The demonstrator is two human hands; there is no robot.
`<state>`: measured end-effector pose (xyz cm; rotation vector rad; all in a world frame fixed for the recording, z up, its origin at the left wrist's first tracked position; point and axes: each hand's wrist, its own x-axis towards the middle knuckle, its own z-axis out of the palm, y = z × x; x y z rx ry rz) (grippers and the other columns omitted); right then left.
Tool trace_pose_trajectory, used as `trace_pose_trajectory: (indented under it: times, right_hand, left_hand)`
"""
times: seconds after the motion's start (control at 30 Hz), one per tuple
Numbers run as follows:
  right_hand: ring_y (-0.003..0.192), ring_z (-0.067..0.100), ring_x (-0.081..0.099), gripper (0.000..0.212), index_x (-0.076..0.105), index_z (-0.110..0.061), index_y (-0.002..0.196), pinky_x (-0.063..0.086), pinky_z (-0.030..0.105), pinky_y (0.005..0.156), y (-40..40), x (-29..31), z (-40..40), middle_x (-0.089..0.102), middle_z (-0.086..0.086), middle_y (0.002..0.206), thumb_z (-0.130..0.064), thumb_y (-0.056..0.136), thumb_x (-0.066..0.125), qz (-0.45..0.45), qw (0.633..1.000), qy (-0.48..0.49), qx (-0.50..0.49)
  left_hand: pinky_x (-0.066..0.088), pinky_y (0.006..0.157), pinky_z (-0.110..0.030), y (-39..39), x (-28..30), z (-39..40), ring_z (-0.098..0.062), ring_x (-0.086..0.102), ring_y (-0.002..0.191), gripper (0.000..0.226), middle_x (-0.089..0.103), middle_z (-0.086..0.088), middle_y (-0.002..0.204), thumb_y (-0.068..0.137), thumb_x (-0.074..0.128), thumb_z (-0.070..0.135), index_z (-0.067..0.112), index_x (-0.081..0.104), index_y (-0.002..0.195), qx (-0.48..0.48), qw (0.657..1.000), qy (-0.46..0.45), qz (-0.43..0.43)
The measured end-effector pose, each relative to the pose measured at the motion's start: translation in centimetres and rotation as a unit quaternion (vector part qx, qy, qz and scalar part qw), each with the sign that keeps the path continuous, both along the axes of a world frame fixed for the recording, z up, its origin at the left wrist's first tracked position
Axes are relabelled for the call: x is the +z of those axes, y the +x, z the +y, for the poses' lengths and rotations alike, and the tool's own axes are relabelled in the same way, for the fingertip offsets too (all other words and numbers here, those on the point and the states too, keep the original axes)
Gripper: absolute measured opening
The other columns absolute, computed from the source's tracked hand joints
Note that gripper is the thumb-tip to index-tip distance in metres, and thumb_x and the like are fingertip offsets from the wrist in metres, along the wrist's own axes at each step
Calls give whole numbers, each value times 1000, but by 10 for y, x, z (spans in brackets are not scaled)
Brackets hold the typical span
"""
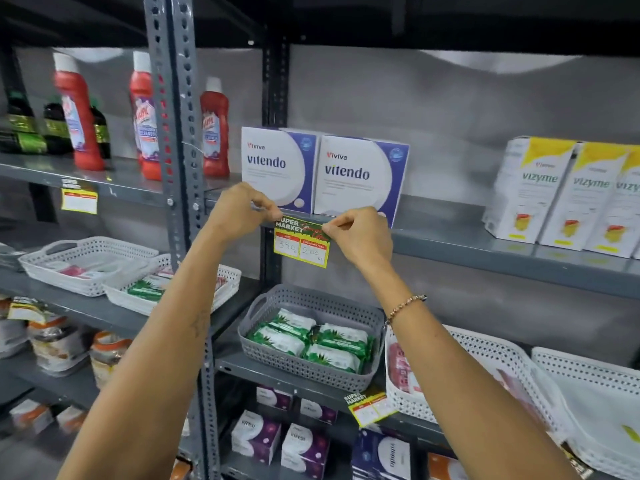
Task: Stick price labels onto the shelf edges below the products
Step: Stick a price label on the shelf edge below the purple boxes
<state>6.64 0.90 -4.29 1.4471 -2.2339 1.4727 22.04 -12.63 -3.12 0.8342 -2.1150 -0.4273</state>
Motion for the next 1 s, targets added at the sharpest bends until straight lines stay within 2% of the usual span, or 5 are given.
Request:
trace_pose_trajectory:
  times: [0.17, 0.37, 0.53, 0.7, 1.0]
  right_hand:
    - [67, 8, 48, 13, 75, -15, 82, 41, 27, 63, 3, 3, -7, 74, 1, 87, -25, 85, 66, 14, 1000, 12, -7]
    - [70, 14, 62, 17, 74, -13, 72, 47, 26, 61, 1, 3, -18, 75, 1, 79, -22, 83, 66, 13, 1000, 7, -17]
    - [52, 5, 46, 21, 74, -7, 72, 27, 14, 46, 0, 1, -19, 73, 5, 74, -18, 85, 62, 35, 999, 6, -36]
    - [56, 8, 51, 22, 73, -11, 69, 31, 17, 46, 3, -6, -18, 71, 2, 69, -20, 85, 62, 52, 998, 21, -30]
    - [64, 14, 60, 20, 71, -15, 71, 36, 21, 48, 5, -14, -24, 66, -3, 65, -24, 86, 63, 63, 997, 13, -50]
  left_hand:
    - [45, 80, -32, -5, -3, -17, -18, 58, 95, 16, 66, -4, 103, 74, 76, 30, 19, 75, 86, 4, 1000, 3, 5]
    - [50, 88, -46, -8, -7, -27, -21, 60, 97, 9, 67, -3, 102, 72, 76, 36, 29, 74, 77, 13, 1000, -1, 4]
    - [47, 90, -50, -11, -7, -26, -23, 58, 102, 7, 66, 1, 104, 73, 74, 41, 34, 72, 76, 31, 999, -23, -14]
    - [52, 82, -49, -8, -15, -30, -19, 63, 85, 7, 72, 7, 82, 73, 75, 40, 33, 74, 74, 19, 999, -28, -24]
    - [45, 89, -49, -9, -23, -28, -22, 58, 93, 11, 58, 5, 92, 75, 73, 39, 29, 74, 81, 32, 998, -44, -5]
